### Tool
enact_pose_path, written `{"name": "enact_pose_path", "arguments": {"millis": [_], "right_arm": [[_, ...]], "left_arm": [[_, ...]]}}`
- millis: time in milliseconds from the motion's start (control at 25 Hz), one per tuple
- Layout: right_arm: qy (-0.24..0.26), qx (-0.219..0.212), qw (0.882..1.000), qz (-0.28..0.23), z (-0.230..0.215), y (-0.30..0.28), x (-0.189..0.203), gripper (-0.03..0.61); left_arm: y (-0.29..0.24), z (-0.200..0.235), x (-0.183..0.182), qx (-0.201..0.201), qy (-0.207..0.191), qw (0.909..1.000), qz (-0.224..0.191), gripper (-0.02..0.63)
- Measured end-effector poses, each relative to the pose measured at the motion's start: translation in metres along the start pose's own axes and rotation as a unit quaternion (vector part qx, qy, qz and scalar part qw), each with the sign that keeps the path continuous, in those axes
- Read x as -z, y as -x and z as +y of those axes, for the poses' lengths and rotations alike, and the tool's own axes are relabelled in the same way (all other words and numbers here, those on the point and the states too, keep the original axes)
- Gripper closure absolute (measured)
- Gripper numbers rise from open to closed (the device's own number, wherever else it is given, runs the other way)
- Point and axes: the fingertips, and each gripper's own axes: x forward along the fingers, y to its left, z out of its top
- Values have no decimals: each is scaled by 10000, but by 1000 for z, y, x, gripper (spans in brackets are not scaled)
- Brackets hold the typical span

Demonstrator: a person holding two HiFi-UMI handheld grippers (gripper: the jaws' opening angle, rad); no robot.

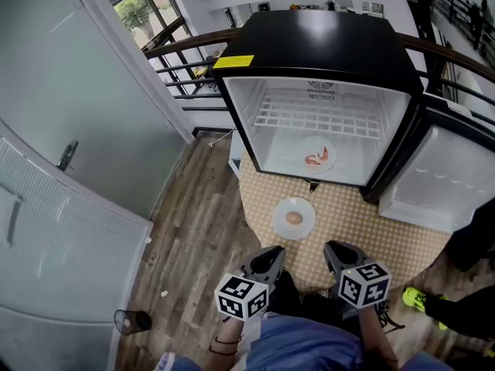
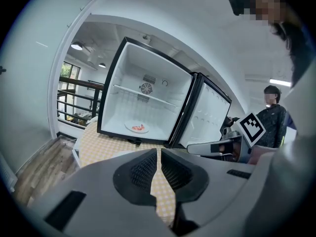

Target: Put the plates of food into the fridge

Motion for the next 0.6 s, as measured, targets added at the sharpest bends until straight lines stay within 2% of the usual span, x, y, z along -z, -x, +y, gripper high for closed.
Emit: {"name": "enact_pose_path", "arguments": {"millis": [200, 600], "right_arm": [[-64, 122, 9995, 278, -14, -37, 12, 535], [-697, 517, 9934, 744, -61, -115, 33, 534]], "left_arm": [[-20, 40, 19, 173, 52, 9992, 344, 594], [-89, 120, 36, 439, -368, 9888, 1376, 591]]}}
